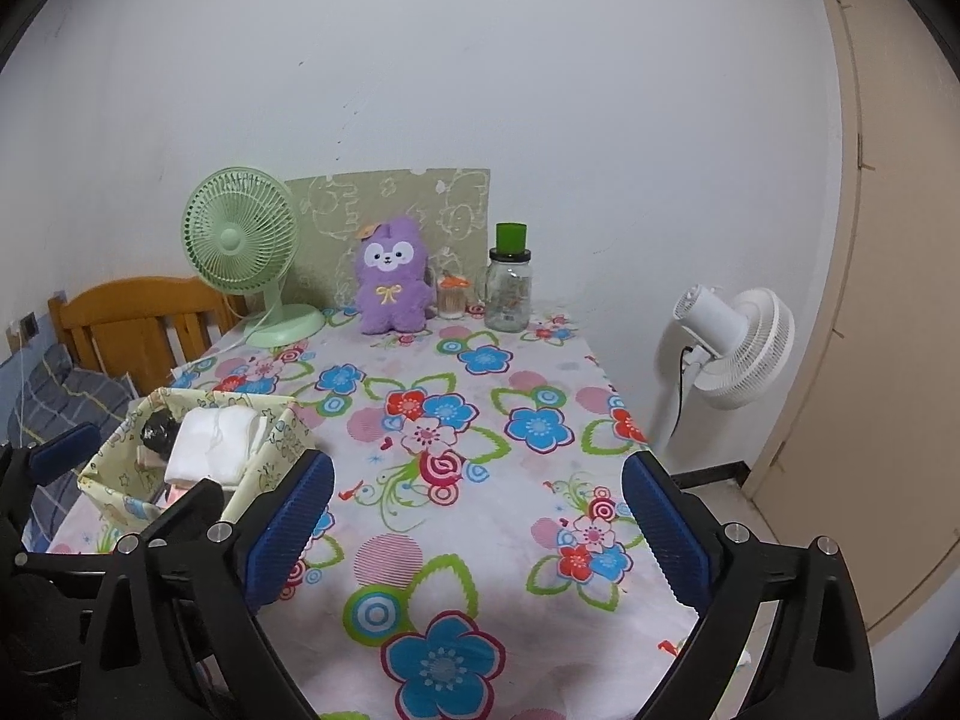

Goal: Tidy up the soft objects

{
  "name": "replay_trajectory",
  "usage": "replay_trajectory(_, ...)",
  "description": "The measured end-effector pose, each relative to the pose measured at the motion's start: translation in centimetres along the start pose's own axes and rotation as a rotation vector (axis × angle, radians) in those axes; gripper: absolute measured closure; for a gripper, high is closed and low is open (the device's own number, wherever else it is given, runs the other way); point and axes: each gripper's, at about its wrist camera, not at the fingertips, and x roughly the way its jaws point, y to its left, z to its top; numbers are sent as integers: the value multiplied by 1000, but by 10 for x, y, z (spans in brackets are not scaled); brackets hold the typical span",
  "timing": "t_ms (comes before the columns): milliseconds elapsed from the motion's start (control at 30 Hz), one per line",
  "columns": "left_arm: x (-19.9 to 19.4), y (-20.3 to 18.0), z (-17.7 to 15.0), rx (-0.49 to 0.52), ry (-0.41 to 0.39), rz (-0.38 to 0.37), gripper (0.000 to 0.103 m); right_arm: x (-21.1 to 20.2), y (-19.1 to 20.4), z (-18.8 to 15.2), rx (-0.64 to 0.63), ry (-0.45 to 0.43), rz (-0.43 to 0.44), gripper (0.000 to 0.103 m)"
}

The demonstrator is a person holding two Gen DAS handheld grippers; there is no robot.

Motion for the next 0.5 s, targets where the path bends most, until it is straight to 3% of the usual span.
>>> replay_trajectory(500,-3,4,-5,-5,0,1,0,-1,-2,-6,20,5,-7,4)
